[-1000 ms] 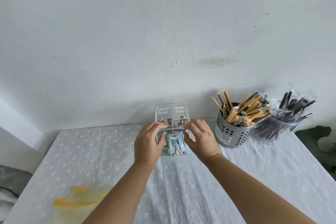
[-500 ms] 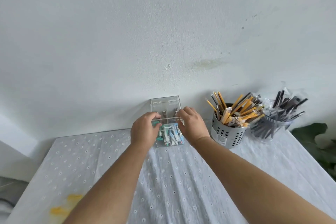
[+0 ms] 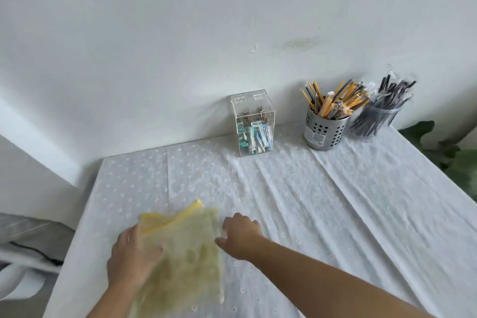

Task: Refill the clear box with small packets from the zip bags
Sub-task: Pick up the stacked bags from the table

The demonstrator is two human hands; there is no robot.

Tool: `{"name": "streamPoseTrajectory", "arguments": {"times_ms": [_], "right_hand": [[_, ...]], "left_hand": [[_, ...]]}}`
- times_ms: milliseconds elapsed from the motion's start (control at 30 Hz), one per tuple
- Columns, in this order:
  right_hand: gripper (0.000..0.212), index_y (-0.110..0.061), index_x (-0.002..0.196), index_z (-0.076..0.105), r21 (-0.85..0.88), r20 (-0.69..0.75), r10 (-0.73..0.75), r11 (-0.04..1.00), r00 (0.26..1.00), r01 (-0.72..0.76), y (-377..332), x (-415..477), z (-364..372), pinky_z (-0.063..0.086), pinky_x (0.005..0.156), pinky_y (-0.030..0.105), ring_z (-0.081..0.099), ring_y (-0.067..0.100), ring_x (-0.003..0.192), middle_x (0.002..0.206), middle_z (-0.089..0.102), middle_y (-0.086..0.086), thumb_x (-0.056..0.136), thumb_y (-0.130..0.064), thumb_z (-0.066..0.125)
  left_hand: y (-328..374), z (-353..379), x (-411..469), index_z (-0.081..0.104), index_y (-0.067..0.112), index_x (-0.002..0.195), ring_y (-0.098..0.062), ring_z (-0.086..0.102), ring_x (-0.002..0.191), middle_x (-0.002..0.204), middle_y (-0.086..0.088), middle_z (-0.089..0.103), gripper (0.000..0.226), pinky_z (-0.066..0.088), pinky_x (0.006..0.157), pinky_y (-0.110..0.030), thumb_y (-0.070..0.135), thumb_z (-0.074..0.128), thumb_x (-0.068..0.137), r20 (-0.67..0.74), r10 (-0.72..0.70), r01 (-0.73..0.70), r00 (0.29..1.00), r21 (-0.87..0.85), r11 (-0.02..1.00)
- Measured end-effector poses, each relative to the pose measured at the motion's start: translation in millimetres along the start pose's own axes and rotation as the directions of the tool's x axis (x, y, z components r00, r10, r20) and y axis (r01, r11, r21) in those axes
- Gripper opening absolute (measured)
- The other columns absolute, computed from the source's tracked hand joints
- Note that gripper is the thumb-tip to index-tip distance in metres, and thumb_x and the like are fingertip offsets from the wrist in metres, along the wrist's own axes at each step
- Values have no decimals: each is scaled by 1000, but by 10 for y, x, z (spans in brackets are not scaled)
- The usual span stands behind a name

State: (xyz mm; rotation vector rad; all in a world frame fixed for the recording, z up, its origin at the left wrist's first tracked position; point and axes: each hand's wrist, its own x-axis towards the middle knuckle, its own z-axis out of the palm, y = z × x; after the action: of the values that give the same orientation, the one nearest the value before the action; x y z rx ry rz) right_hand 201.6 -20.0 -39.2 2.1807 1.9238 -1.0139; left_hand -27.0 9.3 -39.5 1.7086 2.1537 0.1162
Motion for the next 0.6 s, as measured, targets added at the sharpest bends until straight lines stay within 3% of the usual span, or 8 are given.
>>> {"name": "streamPoseTrajectory", "arguments": {"times_ms": [67, 133, 233, 300, 367, 467, 600], "right_hand": [[58, -13, 131, 45, 1, -19, 46, 999, 999, -46, -182, -40, 206, 34, 104, 43, 44, 29, 124, 132, 44, 10, 89, -52, 49], [59, -11, 131, 44, 74, -63, 108, 992, 992, -104, -316, -72, 345, 36, 103, 42, 42, 29, 125, 133, 43, 10, 87, -50, 52], [40, -9, 117, 50, 279, -71, 195, 945, 978, -168, -456, -110, 461, 43, 95, 38, 46, 28, 118, 127, 47, 10, 87, -35, 55], [11, -16, 93, 50, 467, -74, 217, 870, 973, -159, -464, -137, 506, 45, 76, 30, 54, 23, 97, 107, 55, 6, 85, -22, 55], [19, -22, 72, 41, 627, -96, 222, 771, 970, -115, -422, -195, 513, 39, 57, 23, 48, 13, 67, 79, 51, -3, 84, -17, 55], [30, -23, 64, 38, 732, -133, 238, 678, 962, -67, -226, -346, 403, 32, 48, 19, 38, 7, 56, 66, 43, -7, 84, -14, 59], [29, -20, 67, 42, 831, -160, 336, 554, 928, -57, 342, -677, 158, 31, 45, 21, 40, 11, 54, 66, 45, -3, 81, -9, 65]], "left_hand": [[-217, 43, -58, 24, 24, 142, -33, 33, 133, 149, -13, 27, 93, 35, 104, -47, 50, 74, 67, 11, -51, 51, 999, 9, 999], [-299, 114, -102, 18, 26, 144, -36, 34, 131, 144, -19, 34, 104, 36, 103, -48, 52, 78, 62, 9, -84, 84, 996, -83, 993], [-316, 193, -207, 14, 24, 145, -39, 39, 125, 133, -24, 45, 106, 38, 100, -47, 41, 80, 64, 13, -20, 22, 1000, -185, 983], [-291, 194, -259, 16, 23, 145, -37, 40, 123, 129, -26, 45, 102, 38, 98, -45, 23, 81, 66, 10, -4, 6, 1000, -306, 952], [-257, 148, -307, 16, 28, 145, -37, 46, 118, 128, -25, 47, 99, 40, 93, -42, 11, 77, 69, 26, -21, 30, 999, -436, 900], [-87, 84, -423, 14, 36, 145, -30, 54, 91, 117, -17, 54, 93, 39, 76, -31, 6, 69, 77, 53, 24, 7, 998, -526, 851], [437, 86, -663, 5, 43, 145, -14, 41, 60, 78, 9, 44, 96, 37, 55, -24, 10, 68, 79, 54, 232, -171, 971, -518, 838]]}}
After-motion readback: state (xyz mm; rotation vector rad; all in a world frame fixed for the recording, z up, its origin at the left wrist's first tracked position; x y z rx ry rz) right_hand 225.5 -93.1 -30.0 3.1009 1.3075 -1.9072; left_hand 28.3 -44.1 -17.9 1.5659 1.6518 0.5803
